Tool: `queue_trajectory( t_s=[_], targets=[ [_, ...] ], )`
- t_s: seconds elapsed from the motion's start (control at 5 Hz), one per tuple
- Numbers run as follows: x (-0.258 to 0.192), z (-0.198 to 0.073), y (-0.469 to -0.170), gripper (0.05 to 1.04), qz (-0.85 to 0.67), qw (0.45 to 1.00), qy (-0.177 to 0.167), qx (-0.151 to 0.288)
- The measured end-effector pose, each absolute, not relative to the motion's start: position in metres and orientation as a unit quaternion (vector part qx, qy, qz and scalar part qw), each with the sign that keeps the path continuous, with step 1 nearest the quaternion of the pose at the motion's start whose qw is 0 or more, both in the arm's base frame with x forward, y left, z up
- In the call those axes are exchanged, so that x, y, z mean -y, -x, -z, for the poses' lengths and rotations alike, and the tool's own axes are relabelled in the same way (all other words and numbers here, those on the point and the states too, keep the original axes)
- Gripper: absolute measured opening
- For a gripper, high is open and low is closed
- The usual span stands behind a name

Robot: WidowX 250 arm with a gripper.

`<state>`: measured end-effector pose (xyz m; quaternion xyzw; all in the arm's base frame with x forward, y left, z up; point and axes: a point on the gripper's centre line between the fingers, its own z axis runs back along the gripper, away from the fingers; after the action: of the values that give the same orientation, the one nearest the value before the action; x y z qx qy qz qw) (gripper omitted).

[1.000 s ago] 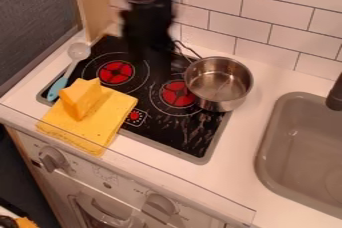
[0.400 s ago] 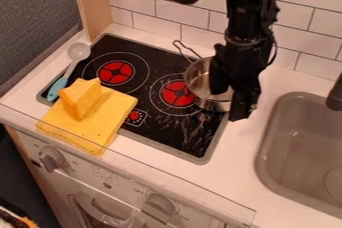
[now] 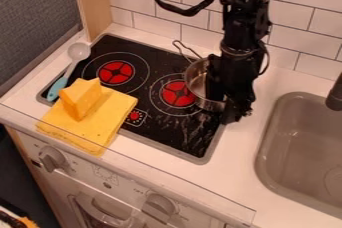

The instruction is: Move the silver pot to the upper middle of stove.

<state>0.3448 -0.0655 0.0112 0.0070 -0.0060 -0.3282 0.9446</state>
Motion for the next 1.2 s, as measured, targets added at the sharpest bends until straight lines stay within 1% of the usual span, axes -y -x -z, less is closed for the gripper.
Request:
queue_trajectory(
  t_s=[0.2,0.4,0.6,0.8,1.0,1.2],
  targets=[
    [0.065,-0.011,-0.345,0.358,0.326,0.945,-0.003,0.006],
    [0.062,-0.012,-0.348,0.164,0.331,0.944,0.002,0.014],
    [0.057,-0.027,-0.346,0.085,0.337,0.94,0.009,0.04],
    [0.039,-0.061,-0.344,0.077,0.322,0.943,0.006,0.079],
    [0.003,-0.074,-0.345,0.074,0.297,0.952,-0.004,0.08],
    [-0.023,-0.082,-0.351,0.074,0.284,0.955,-0.021,0.085]
  ],
)
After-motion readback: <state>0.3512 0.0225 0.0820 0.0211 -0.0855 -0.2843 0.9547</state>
